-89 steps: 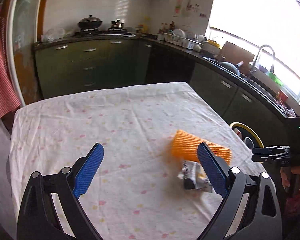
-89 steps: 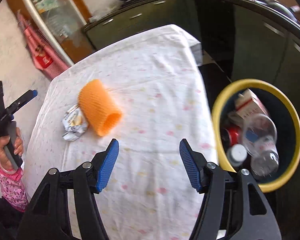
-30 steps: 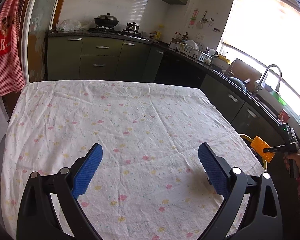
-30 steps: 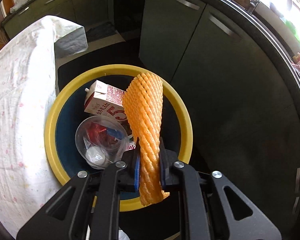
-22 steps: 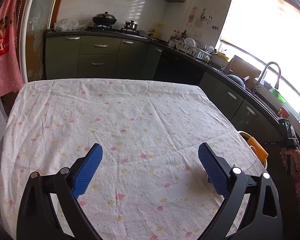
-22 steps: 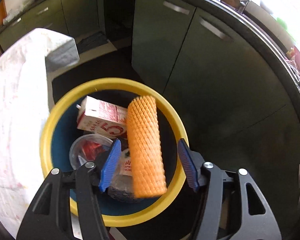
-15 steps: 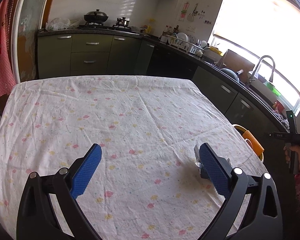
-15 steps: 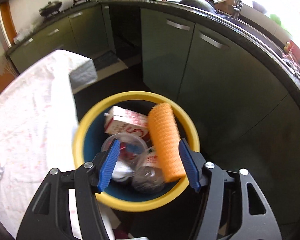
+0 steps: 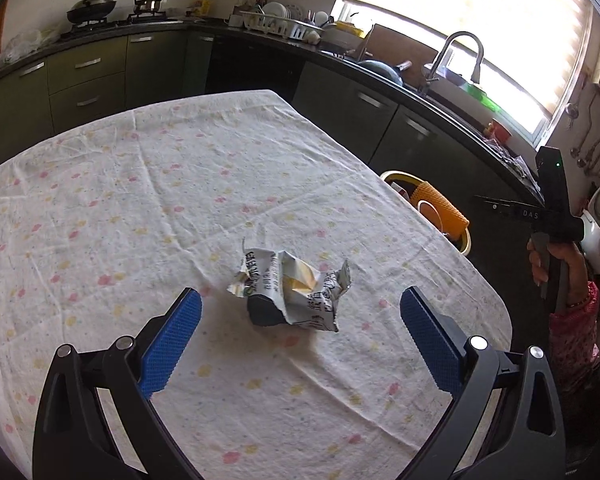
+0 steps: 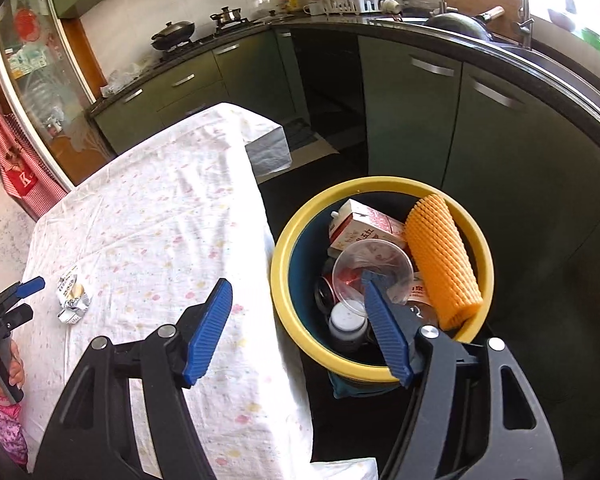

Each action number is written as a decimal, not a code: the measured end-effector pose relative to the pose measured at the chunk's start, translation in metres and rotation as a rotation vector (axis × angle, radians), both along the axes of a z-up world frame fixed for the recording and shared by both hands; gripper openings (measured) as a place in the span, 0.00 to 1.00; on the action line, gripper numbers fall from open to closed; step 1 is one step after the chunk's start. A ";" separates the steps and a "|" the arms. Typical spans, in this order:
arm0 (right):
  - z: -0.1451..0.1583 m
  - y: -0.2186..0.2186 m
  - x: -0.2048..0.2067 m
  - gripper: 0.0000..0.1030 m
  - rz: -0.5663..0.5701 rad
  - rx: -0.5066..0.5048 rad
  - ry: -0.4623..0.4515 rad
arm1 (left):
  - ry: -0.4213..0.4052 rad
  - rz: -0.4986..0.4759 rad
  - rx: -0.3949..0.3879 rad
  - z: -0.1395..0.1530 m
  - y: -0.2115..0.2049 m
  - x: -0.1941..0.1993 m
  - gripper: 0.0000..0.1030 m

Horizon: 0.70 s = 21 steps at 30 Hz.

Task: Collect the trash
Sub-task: 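Move the left gripper to the silver snack wrapper and grasp it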

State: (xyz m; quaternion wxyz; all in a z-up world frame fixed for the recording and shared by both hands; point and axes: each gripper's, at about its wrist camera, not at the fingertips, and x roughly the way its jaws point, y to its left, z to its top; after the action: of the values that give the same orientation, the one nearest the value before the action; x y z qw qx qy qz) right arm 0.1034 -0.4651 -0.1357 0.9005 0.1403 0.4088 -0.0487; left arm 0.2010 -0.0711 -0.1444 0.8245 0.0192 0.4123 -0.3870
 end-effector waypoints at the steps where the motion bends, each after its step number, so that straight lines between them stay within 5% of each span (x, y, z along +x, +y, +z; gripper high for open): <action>1: -0.001 0.001 0.001 0.63 0.013 0.009 -0.002 | 0.026 0.020 0.025 -0.001 -0.006 0.003 0.95; 4: -0.005 0.005 0.001 0.63 0.038 0.038 -0.008 | 0.173 0.157 0.101 -0.010 -0.015 0.018 0.95; 9: -0.011 -0.002 0.005 0.64 0.072 0.094 -0.040 | 0.401 0.319 0.095 -0.025 -0.021 0.036 0.95; 21: -0.028 -0.030 0.004 0.65 0.138 0.190 -0.064 | 0.531 0.580 0.223 -0.027 -0.049 0.059 0.95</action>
State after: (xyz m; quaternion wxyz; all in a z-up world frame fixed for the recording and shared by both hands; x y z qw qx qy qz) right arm 0.1075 -0.4955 -0.1639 0.8969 0.1979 0.3914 0.0571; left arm 0.2605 -0.1204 -0.1717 0.7573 -0.1089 0.6385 -0.0829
